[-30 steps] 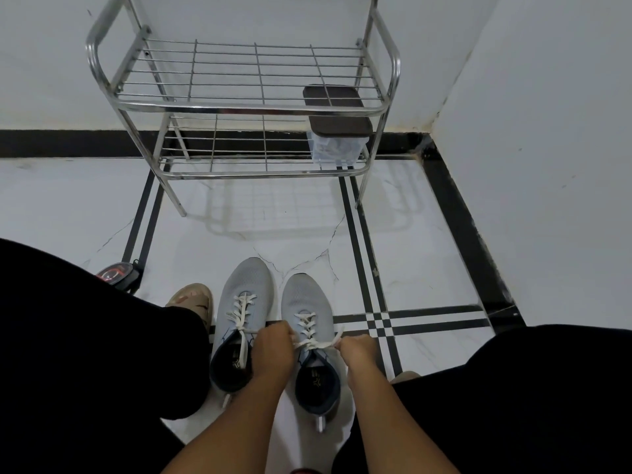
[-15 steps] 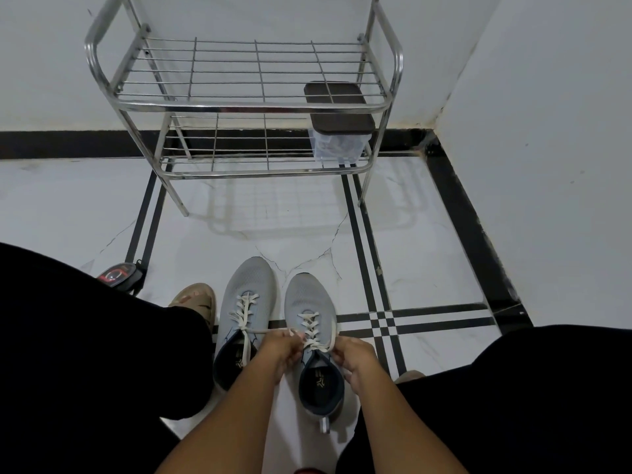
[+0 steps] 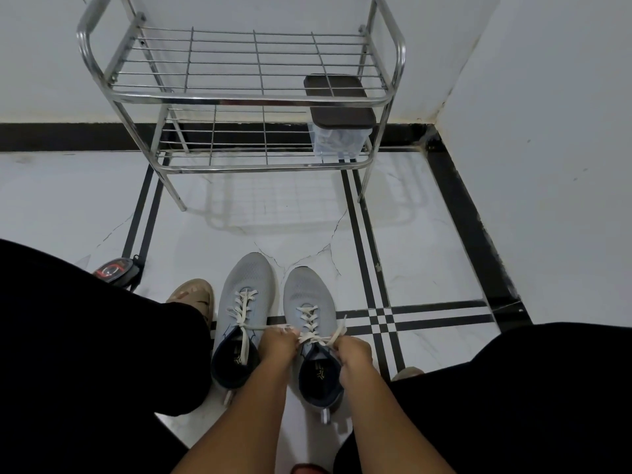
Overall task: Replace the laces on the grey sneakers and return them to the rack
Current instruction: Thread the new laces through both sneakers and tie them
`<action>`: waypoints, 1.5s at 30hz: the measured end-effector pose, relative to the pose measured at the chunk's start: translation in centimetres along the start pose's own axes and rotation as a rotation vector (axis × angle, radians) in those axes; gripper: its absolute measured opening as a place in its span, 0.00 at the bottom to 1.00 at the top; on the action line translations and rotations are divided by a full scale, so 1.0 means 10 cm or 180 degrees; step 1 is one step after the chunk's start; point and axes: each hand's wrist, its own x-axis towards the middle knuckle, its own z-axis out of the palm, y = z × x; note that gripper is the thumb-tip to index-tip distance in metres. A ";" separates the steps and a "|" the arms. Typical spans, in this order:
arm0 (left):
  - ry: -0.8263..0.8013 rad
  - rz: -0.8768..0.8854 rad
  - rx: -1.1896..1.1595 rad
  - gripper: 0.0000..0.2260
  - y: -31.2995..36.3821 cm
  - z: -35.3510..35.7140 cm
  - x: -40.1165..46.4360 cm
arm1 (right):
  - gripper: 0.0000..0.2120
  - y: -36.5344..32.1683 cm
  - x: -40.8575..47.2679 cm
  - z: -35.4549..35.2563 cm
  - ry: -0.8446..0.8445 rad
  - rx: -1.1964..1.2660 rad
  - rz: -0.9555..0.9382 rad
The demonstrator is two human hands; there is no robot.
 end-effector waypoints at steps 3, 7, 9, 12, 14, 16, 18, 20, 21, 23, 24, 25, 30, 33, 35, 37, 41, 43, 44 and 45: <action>0.0284 -0.0204 0.0300 0.11 -0.02 0.03 0.05 | 0.04 0.02 -0.03 0.05 0.0022 0.0208 0.0136; 0.0500 -0.0200 0.0455 0.12 -0.06 0.02 0.06 | 0.04 0.08 -0.06 0.09 0.0334 0.0693 0.0378; 0.0547 -0.0221 0.0439 0.11 -0.06 0.03 0.08 | 0.03 0.10 -0.06 0.13 0.0424 0.0759 0.0415; 0.0509 -0.0268 0.0220 0.10 -0.06 0.03 0.05 | 0.06 0.11 -0.05 0.14 0.0432 0.0684 0.0346; 0.0361 -0.0225 0.0183 0.09 -0.05 -0.02 0.02 | 0.07 0.11 -0.05 0.10 0.0299 0.0292 0.0046; 0.0096 -0.0066 0.0153 0.11 0.02 -0.09 -0.01 | 0.06 0.06 -0.07 0.05 0.0019 0.0194 -0.0305; -0.0051 0.0232 0.0333 0.10 0.13 -0.14 -0.05 | 0.06 -0.02 -0.11 0.01 -0.0202 0.0174 -0.0369; 0.0094 0.0707 0.0718 0.06 0.25 -0.18 -0.16 | 0.05 -0.10 -0.17 -0.01 -0.0352 0.0186 -0.0391; 0.0435 0.1030 0.1009 0.07 0.28 -0.22 -0.22 | 0.05 -0.13 -0.21 -0.02 -0.0413 0.0160 -0.0430; 0.1346 0.1659 0.1466 0.08 0.32 -0.35 -0.33 | 0.05 -0.20 -0.24 -0.05 -0.0347 -0.0105 -0.0515; 0.1712 0.1796 0.1620 0.10 0.30 -0.45 -0.36 | 0.05 -0.21 -0.25 -0.08 -0.0276 -0.0517 -0.0551; 0.1952 0.1712 0.1690 0.13 0.26 -0.55 -0.37 | 0.06 -0.22 -0.27 -0.10 -0.0245 -0.1189 -0.0553; 0.1713 0.0383 0.1154 0.13 0.03 -0.84 -0.36 | 0.11 -0.08 -0.42 -0.07 -0.0844 -0.3387 -0.0155; 0.1575 0.0353 0.1163 0.11 -0.07 -0.84 -0.37 | 0.15 0.08 -0.34 0.02 -0.0179 -0.3230 -0.0619; 0.1597 0.0318 0.1071 0.09 -0.11 -0.85 -0.36 | 0.14 0.09 -0.36 0.07 0.0169 -0.3033 -0.0870; 0.1639 0.0223 0.0945 0.13 -0.10 -0.85 -0.36 | 0.13 0.07 -0.39 0.12 0.0368 -0.2952 -0.1128; 0.1608 0.0069 0.0972 0.10 -0.11 -0.82 -0.36 | 0.12 0.01 -0.42 0.22 0.0685 -0.2905 -0.1478; 0.1582 -0.0012 0.1009 0.09 -0.13 -0.82 -0.35 | 0.13 0.01 -0.39 0.25 0.0789 -0.3000 -0.1557; 0.1581 -0.0029 0.1018 0.09 -0.12 -0.81 -0.34 | 0.13 0.01 -0.36 0.25 0.0841 -0.3032 -0.1584; 0.1589 -0.0030 0.1045 0.10 -0.12 -0.81 -0.33 | 0.13 0.02 -0.33 0.26 0.0886 -0.3065 -0.1606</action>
